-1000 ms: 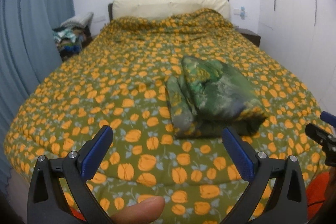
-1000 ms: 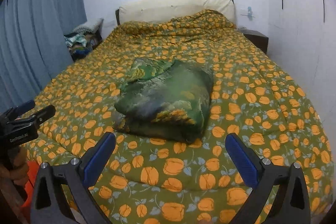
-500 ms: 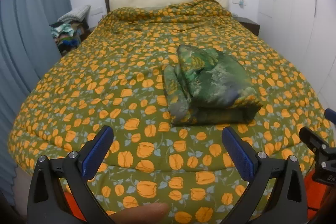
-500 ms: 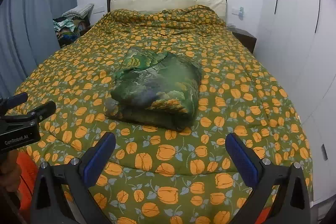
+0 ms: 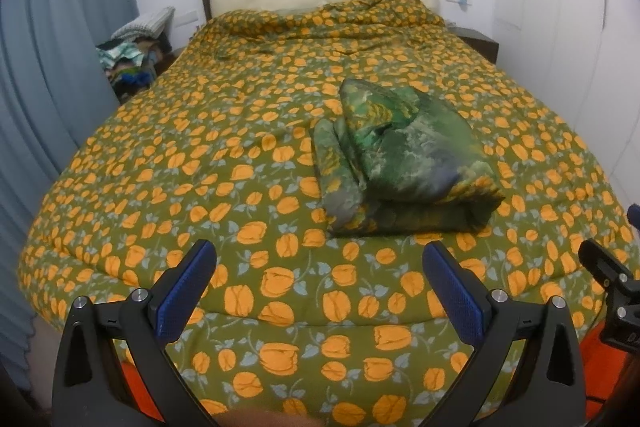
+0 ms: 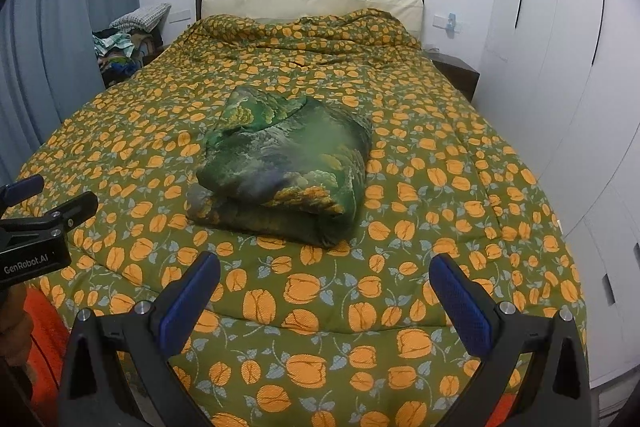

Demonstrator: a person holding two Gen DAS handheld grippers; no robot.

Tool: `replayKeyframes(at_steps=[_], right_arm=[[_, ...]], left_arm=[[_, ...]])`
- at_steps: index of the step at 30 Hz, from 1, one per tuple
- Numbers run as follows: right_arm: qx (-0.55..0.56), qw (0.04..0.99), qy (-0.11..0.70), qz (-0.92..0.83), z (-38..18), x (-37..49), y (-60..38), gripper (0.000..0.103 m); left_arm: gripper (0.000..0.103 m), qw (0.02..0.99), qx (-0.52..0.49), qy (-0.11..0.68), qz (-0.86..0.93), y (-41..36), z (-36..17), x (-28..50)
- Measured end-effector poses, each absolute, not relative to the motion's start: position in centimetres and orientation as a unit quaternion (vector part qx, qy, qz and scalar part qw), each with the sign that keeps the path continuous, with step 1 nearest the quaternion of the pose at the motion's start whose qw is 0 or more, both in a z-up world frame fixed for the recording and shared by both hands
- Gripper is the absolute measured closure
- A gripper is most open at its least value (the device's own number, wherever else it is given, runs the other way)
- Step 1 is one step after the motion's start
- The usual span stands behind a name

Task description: Fold large clothes

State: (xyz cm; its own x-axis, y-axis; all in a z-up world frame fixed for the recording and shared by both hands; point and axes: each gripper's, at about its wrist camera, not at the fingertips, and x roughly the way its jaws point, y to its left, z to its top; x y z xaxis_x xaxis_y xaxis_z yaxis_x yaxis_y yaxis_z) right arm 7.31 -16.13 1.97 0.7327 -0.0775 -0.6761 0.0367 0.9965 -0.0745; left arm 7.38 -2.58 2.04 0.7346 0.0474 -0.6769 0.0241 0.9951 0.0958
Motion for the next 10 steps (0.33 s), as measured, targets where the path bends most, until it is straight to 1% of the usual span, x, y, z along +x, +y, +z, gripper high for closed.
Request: replayKeyframes(at_steps=[10], right_arm=[[-0.029, 0.930, 0.364, -0.032, 1.95, 7.36, -16.14, 0.000]], left_arm=[[0.000, 0.932, 0.035, 0.362, -0.001, -2.21, 2.09, 7.56]])
